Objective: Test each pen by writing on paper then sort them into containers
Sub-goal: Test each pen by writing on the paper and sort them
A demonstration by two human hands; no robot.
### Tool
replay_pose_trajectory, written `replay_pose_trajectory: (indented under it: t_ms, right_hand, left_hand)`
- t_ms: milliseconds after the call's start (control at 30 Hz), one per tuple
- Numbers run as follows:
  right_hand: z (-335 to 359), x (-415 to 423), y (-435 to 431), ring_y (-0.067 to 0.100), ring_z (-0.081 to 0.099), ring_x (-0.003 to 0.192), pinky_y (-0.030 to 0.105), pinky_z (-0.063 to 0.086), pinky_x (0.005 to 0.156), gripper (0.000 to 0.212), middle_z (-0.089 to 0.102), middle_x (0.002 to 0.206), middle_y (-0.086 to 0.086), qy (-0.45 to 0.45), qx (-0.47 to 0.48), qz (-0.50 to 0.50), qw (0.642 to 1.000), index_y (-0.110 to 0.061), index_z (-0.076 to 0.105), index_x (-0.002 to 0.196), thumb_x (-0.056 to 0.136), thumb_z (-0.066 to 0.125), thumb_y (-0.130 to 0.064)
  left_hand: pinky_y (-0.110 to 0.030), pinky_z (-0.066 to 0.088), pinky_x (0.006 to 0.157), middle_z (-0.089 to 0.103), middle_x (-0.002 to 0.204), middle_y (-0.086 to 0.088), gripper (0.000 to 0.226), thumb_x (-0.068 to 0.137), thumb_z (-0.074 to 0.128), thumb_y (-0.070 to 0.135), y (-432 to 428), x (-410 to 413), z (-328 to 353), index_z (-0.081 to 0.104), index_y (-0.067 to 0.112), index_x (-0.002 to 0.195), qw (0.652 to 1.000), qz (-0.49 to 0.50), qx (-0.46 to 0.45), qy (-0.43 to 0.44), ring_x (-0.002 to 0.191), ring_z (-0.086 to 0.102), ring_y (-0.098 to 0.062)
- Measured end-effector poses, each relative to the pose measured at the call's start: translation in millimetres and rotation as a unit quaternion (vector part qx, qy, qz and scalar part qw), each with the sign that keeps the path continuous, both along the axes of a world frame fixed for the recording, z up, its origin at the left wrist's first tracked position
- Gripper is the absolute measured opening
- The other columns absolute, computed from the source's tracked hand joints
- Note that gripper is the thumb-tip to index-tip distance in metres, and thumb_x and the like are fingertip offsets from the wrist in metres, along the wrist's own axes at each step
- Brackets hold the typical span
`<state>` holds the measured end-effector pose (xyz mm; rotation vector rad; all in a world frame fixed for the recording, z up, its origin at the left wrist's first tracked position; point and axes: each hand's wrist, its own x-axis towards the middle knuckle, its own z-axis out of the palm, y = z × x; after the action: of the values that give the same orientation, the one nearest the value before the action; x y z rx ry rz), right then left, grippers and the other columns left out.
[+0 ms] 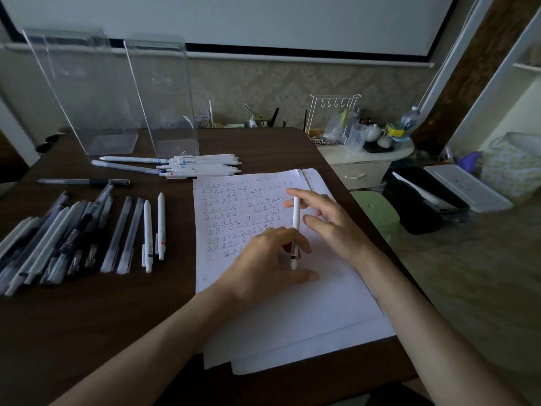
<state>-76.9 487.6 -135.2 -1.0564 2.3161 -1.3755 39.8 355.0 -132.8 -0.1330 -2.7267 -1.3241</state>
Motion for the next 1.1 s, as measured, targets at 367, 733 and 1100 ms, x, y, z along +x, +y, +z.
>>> replay_pose_trajectory:
  t_ms: [367, 733, 1100]
  right_hand:
    - [-8, -2, -5, 0.002, 0.028, 0.129, 0.010, 0.016, 0.106, 0.048, 0.042, 0.137, -0.016, 0.135, 0.121, 0.010, 0.983, -0.031, 0.039, 0.141, 0.096, 0.053, -0.025]
    - [-13, -3, -9, 0.007, 0.027, 0.133, 0.017, 0.014, 0.105, 0.040, 0.036, 0.148, -0.011, 0.232, 0.197, 0.014, 0.953, -0.027, 0.048, 0.136, 0.096, 0.049, -0.032]
    - [2, -9, -32, 0.014, 0.036, 0.128, 0.025, 0.027, 0.105, 0.035, 0.048, 0.138, -0.005, 0.254, 0.208, 0.007, 0.944, -0.019, 0.054, 0.130, 0.096, 0.049, -0.029]
  left_hand:
    - [-0.028, 0.036, 0.087, 0.055, 0.116, 0.001, 0.061, 0.082, 0.048, 0.058, -51, 24, 9, 0.049, 0.021, 0.130, 0.955, 0.186, -0.226, 0.041, 0.103, 0.046, -0.013]
    - [-0.048, 0.043, 0.086, 0.059, 0.103, -0.014, 0.061, 0.086, 0.033, 0.066, -97, 59, -4, 0.066, 0.023, 0.113, 0.859, 0.275, -0.431, -0.037, 0.098, 0.055, -0.033]
    - [-0.051, 0.036, 0.103, 0.051, 0.136, -0.007, 0.064, 0.089, 0.025, 0.064, -82, 41, -15, 0.056, 0.023, 0.127, 0.922, 0.130, -0.363, 0.030, 0.127, 0.046, -0.027]
